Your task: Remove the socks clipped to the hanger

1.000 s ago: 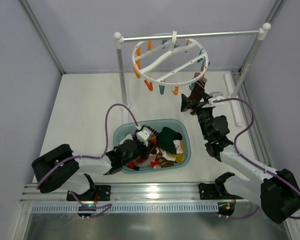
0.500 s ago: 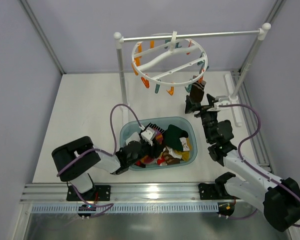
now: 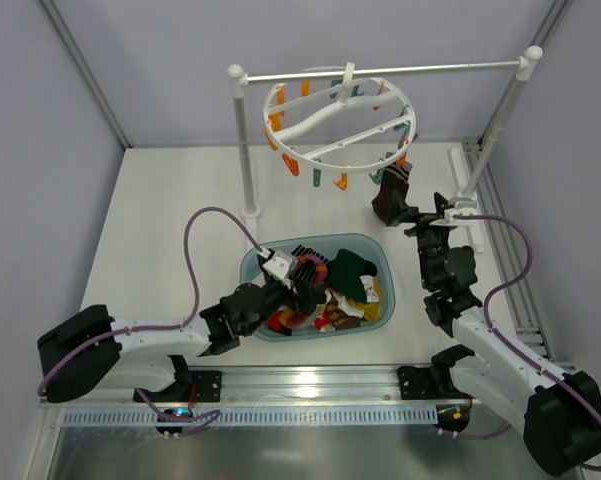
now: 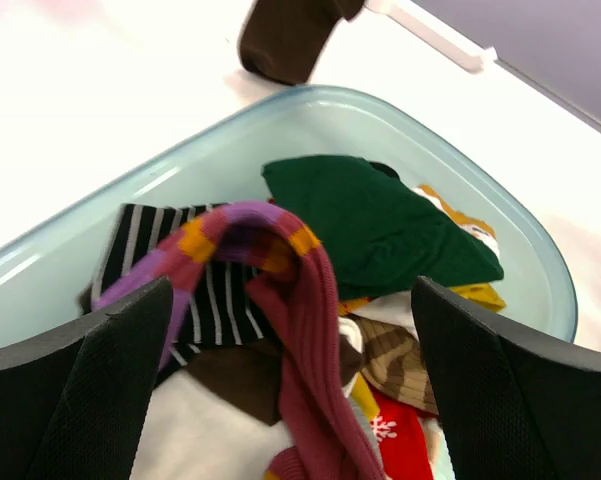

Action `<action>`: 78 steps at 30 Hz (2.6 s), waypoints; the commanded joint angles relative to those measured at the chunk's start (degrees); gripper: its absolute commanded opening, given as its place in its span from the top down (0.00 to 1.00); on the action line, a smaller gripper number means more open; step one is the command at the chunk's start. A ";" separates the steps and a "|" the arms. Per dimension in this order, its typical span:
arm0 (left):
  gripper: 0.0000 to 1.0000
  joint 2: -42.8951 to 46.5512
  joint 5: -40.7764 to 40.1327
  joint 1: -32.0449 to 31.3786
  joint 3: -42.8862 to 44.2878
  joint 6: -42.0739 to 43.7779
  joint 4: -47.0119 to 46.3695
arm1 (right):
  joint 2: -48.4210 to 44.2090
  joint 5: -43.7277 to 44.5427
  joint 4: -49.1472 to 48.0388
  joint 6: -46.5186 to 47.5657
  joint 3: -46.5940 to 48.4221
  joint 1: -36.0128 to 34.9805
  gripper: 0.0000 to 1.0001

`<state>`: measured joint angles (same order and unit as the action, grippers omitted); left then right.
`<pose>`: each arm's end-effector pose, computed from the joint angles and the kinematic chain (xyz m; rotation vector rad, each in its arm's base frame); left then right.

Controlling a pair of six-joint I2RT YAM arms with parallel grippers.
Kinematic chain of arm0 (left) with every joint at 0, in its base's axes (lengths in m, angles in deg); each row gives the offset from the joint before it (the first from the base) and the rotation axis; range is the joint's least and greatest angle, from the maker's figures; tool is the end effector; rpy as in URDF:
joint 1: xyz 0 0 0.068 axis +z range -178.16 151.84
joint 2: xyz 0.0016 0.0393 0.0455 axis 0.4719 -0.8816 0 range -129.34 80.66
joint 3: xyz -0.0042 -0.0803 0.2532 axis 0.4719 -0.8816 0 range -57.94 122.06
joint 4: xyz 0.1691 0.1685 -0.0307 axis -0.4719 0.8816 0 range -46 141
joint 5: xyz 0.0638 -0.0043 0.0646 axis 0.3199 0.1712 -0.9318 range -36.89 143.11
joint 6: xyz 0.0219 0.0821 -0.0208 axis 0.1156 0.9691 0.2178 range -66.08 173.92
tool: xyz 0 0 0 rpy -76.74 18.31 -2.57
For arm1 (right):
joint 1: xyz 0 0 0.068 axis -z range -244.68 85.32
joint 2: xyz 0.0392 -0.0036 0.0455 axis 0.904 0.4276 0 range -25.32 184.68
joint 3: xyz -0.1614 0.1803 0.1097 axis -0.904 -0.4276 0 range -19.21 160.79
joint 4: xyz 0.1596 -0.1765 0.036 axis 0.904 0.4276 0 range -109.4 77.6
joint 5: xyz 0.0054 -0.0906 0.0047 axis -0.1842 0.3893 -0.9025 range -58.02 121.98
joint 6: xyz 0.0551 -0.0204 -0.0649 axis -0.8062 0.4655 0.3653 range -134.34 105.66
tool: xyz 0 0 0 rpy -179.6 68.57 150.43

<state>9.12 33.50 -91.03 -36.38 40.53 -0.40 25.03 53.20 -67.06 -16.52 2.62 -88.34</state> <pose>0.1482 -0.2322 0.2107 0.4674 1.6487 -0.7179 0.2117 0.0620 0.3055 0.0881 1.2587 0.1606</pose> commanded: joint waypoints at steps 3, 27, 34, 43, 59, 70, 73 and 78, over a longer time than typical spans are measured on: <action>0.00 8.17 -10.34 -0.32 2.43 2.22 9.76 | -0.69 -4.23 -1.29 -6.34 -0.82 8.53 0.00; 0.00 -2.80 7.39 11.36 18.87 3.99 -2.52 | 29.45 -9.35 -17.56 -9.78 10.25 14.25 0.01; 0.00 -12.37 11.27 14.27 15.97 3.46 -15.26 | 34.55 -10.92 -21.85 -8.64 11.75 14.96 0.00; 0.00 -14.15 12.76 16.73 12.73 0.38 -18.88 | 38.60 -15.84 -26.77 -9.43 10.96 15.31 0.16; 0.01 -11.68 13.64 16.82 8.76 -0.32 -20.89 | 35.98 -24.98 -31.00 -10.39 7.45 15.31 0.96; 0.00 -14.32 23.04 16.73 6.65 -0.24 -29.78 | 23.49 -35.88 -30.75 -19.09 1.38 15.22 0.96; 0.01 -15.64 23.40 15.41 6.83 2.04 -31.27 | 20.50 -37.47 -27.85 -21.02 1.20 15.22 0.96; 0.01 -17.04 23.13 13.74 6.48 3.63 -34.43 | 17.86 -41.06 -25.38 -23.48 1.38 14.43 0.96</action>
<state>-7.30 55.84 -76.50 -29.49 41.69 -27.46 44.62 16.04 -90.84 -37.11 3.93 -73.33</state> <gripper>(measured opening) 0.994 0.045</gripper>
